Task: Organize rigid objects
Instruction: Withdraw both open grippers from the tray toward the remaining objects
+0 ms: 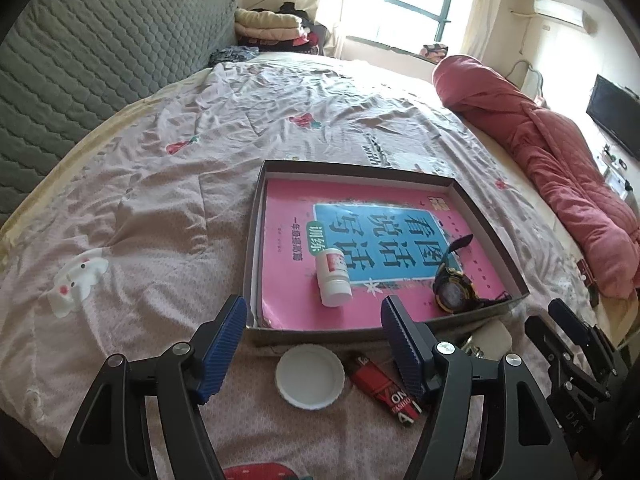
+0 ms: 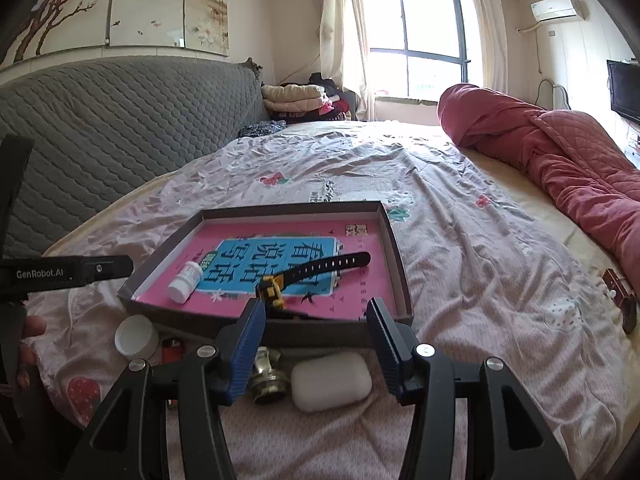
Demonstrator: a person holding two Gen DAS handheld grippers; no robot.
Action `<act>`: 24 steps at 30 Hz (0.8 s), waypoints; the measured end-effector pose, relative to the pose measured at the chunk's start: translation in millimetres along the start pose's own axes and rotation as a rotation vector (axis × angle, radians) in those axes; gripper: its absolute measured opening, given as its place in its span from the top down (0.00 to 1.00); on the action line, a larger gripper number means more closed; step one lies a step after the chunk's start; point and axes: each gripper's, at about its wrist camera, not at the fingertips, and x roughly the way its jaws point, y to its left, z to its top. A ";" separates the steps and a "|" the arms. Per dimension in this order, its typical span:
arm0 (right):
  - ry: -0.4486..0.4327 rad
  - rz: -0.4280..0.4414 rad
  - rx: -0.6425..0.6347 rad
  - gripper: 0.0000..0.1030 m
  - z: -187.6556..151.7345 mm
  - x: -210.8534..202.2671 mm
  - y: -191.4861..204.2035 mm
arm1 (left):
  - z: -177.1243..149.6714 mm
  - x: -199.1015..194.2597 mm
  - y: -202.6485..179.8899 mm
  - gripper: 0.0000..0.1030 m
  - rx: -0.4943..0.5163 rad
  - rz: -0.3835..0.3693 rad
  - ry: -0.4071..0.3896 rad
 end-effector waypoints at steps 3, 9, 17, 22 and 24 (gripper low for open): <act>0.012 -0.008 -0.009 0.49 -3.6 -3.3 4.3 | -2.0 -4.4 -1.0 0.31 0.005 -0.007 0.002; 0.025 -0.009 -0.003 0.49 -9.1 -12.4 6.9 | -6.0 -14.5 -3.6 0.31 0.026 -0.003 -0.006; 0.037 -0.016 0.005 0.49 -18.3 -24.2 8.1 | -8.7 -26.3 -1.9 0.31 0.027 -0.005 -0.016; 0.033 -0.012 0.002 0.49 -19.5 -29.6 10.3 | -12.4 -31.4 0.3 0.31 0.028 -0.004 -0.014; 0.035 -0.011 0.004 0.49 -19.9 -31.3 11.9 | -14.6 -33.8 1.2 0.31 0.031 -0.002 -0.015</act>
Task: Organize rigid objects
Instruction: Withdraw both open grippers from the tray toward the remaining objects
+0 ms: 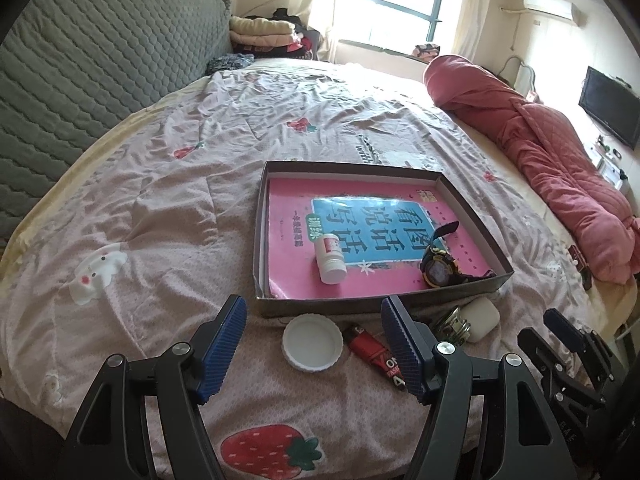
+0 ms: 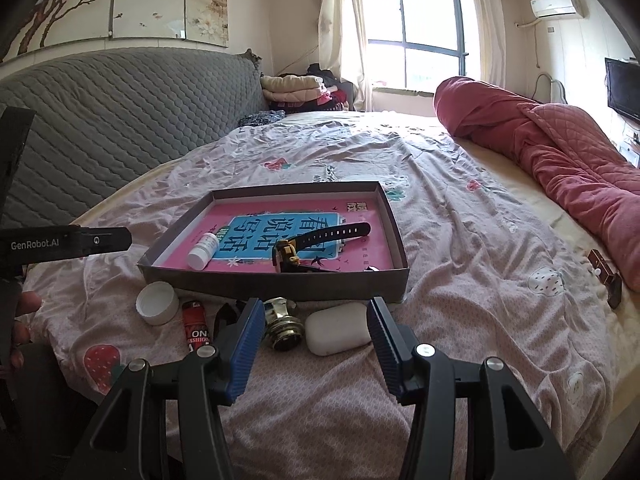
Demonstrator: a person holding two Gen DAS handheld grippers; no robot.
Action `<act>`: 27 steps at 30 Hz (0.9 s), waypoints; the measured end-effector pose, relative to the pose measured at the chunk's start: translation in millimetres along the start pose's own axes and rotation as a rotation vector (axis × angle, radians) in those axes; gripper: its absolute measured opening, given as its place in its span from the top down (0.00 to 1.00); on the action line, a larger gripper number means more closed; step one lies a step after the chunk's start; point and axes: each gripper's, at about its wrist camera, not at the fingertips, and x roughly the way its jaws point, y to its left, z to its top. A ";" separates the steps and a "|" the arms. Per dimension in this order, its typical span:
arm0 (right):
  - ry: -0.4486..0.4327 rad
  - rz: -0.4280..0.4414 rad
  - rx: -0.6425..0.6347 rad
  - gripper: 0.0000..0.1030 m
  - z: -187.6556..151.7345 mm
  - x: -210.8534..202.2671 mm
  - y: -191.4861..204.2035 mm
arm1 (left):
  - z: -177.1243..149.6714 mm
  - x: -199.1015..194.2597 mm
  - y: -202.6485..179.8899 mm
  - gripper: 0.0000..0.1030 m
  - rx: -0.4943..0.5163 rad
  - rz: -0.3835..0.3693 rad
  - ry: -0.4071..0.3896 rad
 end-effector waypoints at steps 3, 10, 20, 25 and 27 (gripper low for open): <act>0.003 0.006 0.000 0.49 -0.6 -2.7 3.5 | -2.9 -1.6 1.9 0.31 0.002 0.002 0.005; 0.018 0.017 -0.044 0.49 -3.3 -3.3 17.3 | -14.1 -1.7 5.6 0.31 0.006 0.001 0.023; 0.037 0.017 -0.085 0.49 -8.4 -0.2 26.7 | -27.9 3.8 12.7 0.30 -0.008 -0.003 0.060; 0.043 0.018 -0.085 0.49 -9.7 -0.4 26.8 | -32.8 6.9 12.2 0.30 0.001 0.000 0.077; 0.044 0.017 -0.087 0.49 -10.0 -0.3 26.8 | -34.2 9.0 10.7 0.30 0.008 -0.001 0.082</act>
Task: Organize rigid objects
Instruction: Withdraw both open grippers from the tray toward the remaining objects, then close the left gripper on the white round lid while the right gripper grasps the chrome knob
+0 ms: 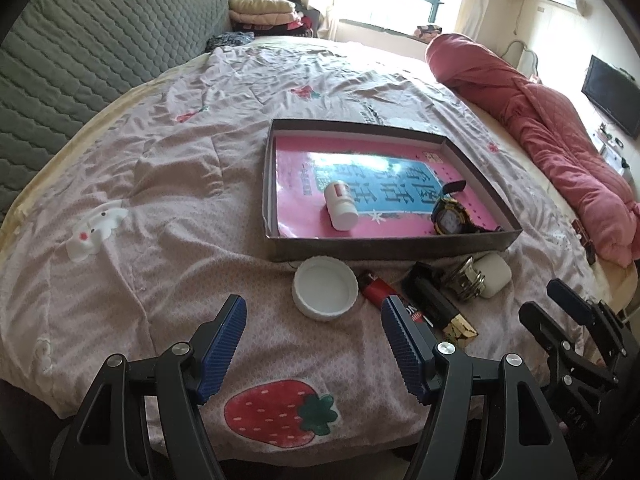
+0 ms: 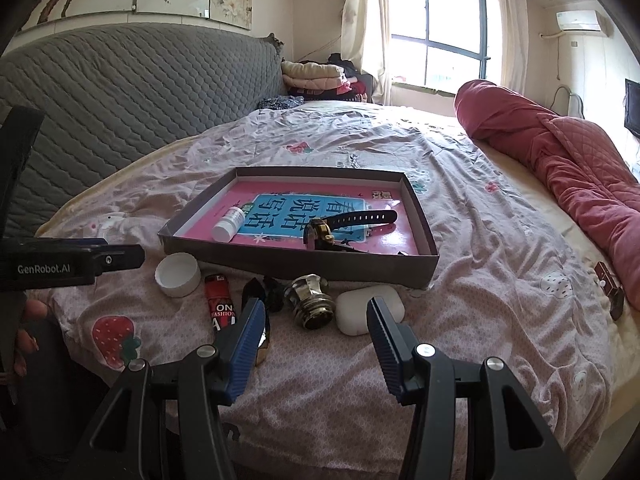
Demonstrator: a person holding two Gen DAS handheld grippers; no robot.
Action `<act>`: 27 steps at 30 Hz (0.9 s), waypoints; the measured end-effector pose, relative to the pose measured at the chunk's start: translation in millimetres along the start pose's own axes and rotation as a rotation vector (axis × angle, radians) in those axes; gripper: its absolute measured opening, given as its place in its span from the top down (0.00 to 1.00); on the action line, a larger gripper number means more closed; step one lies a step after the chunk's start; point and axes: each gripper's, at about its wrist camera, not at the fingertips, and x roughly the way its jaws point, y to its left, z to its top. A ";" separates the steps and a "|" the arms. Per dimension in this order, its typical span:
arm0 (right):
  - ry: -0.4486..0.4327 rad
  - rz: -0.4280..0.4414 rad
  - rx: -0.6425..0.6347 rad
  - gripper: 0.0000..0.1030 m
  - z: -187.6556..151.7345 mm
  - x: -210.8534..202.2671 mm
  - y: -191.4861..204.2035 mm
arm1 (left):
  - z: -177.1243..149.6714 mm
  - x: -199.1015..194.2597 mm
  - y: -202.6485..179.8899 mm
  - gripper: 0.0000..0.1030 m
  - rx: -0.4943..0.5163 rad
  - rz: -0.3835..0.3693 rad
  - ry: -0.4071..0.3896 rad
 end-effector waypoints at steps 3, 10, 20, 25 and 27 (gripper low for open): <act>0.008 0.001 0.003 0.49 -1.2 0.8 -1.1 | -2.1 3.5 -2.6 0.30 0.009 -0.004 0.012; 0.031 0.005 0.004 0.49 -2.5 7.9 -2.2 | -5.9 15.6 -4.3 0.30 0.014 -0.006 0.039; 0.050 0.009 -0.011 0.49 -2.8 15.8 0.6 | -10.4 28.3 -7.1 0.30 0.019 0.002 0.067; 0.059 0.012 -0.027 0.49 -3.4 20.3 2.7 | -10.7 34.5 -5.9 0.30 0.015 0.003 0.075; 0.064 0.012 -0.035 0.49 -3.4 23.2 4.0 | -10.9 38.4 -5.1 0.30 0.011 0.004 0.082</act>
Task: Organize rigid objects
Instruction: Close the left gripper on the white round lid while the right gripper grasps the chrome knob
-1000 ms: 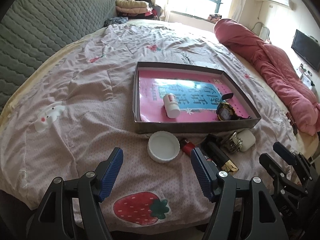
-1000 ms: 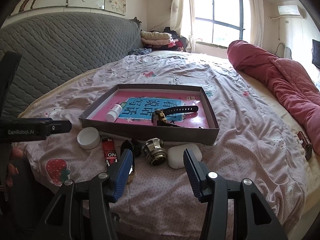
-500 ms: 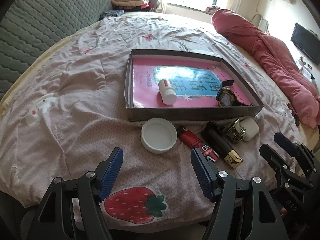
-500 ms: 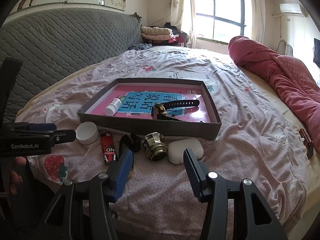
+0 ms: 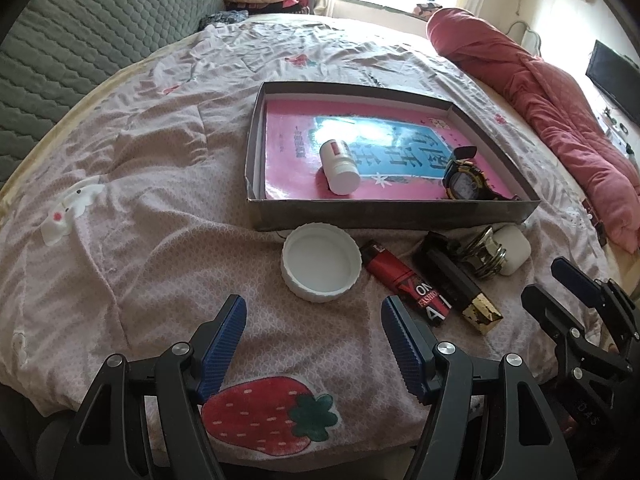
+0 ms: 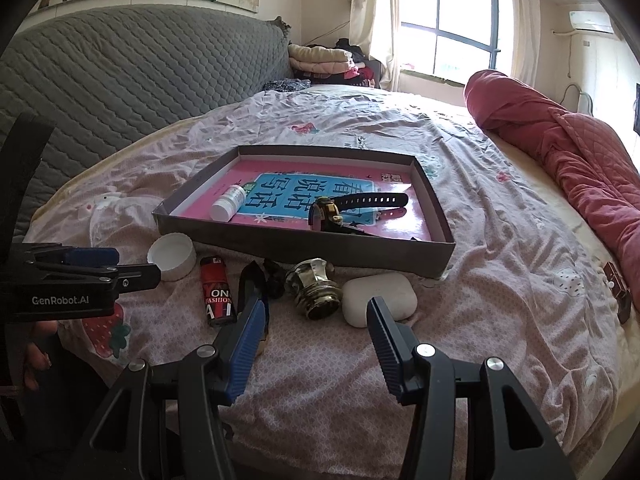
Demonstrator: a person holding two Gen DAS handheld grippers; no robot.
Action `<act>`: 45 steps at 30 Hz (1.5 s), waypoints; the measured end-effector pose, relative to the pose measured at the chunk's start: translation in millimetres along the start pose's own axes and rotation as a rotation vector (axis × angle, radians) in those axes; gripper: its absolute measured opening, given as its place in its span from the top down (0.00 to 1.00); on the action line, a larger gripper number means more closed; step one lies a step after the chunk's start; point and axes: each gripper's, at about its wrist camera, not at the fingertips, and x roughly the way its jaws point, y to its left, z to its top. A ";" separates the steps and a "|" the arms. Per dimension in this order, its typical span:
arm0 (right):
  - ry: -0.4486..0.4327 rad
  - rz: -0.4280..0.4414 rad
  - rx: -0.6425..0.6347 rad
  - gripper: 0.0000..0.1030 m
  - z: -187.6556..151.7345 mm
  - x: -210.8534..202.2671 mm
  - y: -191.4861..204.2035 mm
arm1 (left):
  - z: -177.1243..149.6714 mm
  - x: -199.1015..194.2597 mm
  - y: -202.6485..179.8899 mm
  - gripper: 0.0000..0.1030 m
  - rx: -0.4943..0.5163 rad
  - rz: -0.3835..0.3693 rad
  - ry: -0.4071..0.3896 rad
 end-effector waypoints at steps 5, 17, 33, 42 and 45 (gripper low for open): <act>0.010 -0.002 -0.019 0.49 1.8 9.7 1.2 | 0.6 8.3 1.2 0.30 -0.009 0.004 0.012; 0.063 -0.029 -0.093 0.49 4.5 46.1 3.2 | 2.8 26.0 3.7 0.30 -0.005 0.012 0.019; 0.053 -0.068 -0.165 0.49 8.2 63.6 6.1 | 12.7 40.1 0.7 0.30 0.014 0.026 -0.021; 0.041 -0.061 -0.194 0.49 10.0 71.1 7.9 | 17.9 48.5 1.9 0.30 0.022 0.029 -0.038; 0.037 -0.048 -0.196 0.52 10.2 72.3 7.4 | 18.9 51.3 2.3 0.30 0.023 0.034 -0.039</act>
